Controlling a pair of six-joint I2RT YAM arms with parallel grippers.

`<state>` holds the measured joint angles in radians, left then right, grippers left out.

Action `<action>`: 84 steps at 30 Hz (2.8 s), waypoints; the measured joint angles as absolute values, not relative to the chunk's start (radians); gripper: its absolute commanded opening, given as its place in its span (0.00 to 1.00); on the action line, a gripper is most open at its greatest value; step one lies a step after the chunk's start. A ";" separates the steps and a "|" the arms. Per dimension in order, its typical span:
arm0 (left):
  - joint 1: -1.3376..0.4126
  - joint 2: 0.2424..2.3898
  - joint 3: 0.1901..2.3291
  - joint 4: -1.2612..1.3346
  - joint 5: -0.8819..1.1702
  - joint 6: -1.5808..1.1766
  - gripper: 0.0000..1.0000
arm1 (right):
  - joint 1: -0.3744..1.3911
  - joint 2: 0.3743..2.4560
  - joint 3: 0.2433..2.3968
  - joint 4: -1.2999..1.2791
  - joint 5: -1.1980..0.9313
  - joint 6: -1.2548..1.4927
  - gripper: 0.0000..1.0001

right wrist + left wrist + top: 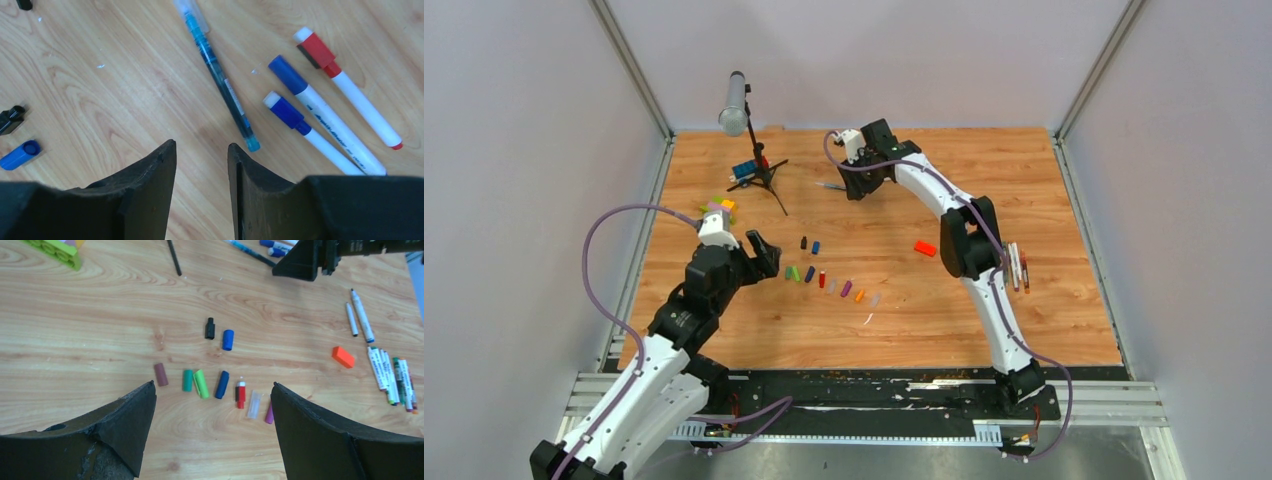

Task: Open the pen caps
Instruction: Pick up the pen from the center of the board.

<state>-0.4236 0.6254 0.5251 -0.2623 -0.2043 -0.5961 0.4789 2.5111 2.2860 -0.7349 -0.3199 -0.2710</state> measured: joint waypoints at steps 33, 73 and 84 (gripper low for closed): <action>-0.424 0.645 0.479 -0.276 -0.212 -0.601 0.90 | 0.465 2.628 2.378 -0.638 -0.287 -0.284 0.26; -0.423 0.587 0.294 0.054 0.072 -0.949 0.91 | 0.541 2.280 1.875 -0.986 -0.131 -0.519 0.12; -0.423 0.751 0.249 0.250 0.137 -1.118 0.91 | 0.535 2.221 1.778 -0.913 -0.142 -0.522 0.00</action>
<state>-0.4229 0.7509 0.2493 0.2501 0.1368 -1.1183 0.5350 2.2211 1.7782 -0.9127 -0.1425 -0.5220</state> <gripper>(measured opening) 0.911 0.055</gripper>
